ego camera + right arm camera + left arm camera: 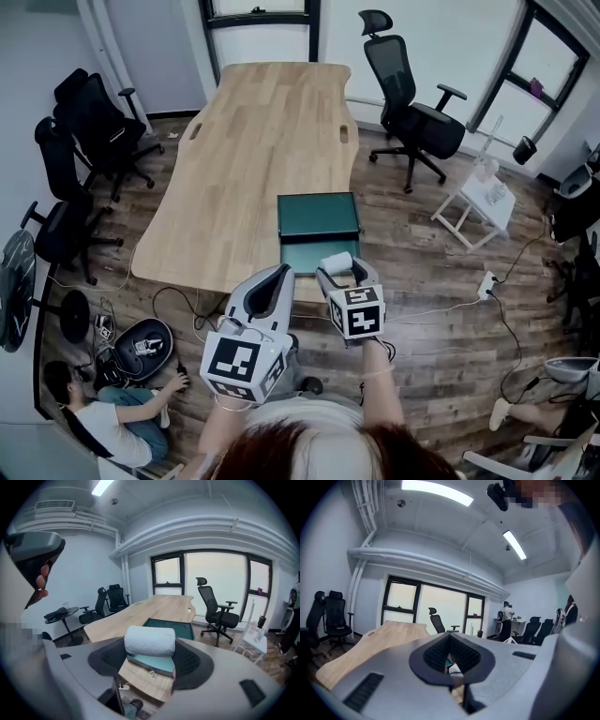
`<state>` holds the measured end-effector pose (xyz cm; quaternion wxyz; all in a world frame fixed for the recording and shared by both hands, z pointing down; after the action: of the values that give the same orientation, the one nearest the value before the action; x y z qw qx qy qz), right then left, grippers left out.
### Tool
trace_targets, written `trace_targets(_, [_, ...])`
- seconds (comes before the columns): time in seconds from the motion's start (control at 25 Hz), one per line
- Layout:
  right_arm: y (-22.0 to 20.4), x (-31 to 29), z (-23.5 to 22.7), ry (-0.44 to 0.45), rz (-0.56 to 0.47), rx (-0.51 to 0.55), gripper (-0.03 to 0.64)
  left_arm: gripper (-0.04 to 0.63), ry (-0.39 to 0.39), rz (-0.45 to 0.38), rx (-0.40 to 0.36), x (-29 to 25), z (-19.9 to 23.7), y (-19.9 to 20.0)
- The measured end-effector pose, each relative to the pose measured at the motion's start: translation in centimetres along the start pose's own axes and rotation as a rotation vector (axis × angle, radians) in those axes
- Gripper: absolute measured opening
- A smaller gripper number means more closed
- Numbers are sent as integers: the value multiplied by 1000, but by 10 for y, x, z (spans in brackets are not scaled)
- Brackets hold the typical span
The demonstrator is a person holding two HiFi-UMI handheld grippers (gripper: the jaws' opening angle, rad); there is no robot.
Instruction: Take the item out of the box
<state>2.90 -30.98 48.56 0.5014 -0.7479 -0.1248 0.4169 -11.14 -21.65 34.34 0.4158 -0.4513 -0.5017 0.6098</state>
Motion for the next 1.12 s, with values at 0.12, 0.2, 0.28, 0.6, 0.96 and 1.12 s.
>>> trace_targets(0.12, [3, 11, 6, 8, -24, 9, 314, 8, 7, -8, 1, 9, -5, 0])
trace_targets(0.2, [5, 21, 10, 14, -46, 11, 314, 8, 9, -15, 1, 16, -9, 0])
trace_targets(0.28, [8, 31, 14, 22, -75, 16, 314, 8, 13, -23, -1, 23, -13, 1])
trace_targets(0.6, [8, 70, 29, 50, -152, 32, 314, 8, 34, -44, 4, 51, -32, -2])
trace_targets(0.96, [0, 99, 38, 67, -201, 40, 314, 8, 49, -58, -25, 75, -51, -2])
trace_targets(1.12, [1, 111, 42, 68, -232, 45, 314, 8, 47, -66, -31, 81, -55, -2])
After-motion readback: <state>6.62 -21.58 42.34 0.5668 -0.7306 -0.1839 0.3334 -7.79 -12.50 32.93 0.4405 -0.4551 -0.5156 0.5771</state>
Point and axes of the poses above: the fingertips, and each gripper's own axes: x backward along the fingers, z to its left, y out of its top, the point moved 7 cm from there along x, backward along the fingers, and after that the axes turned 9 degrees about y, right-handed, at the moved point
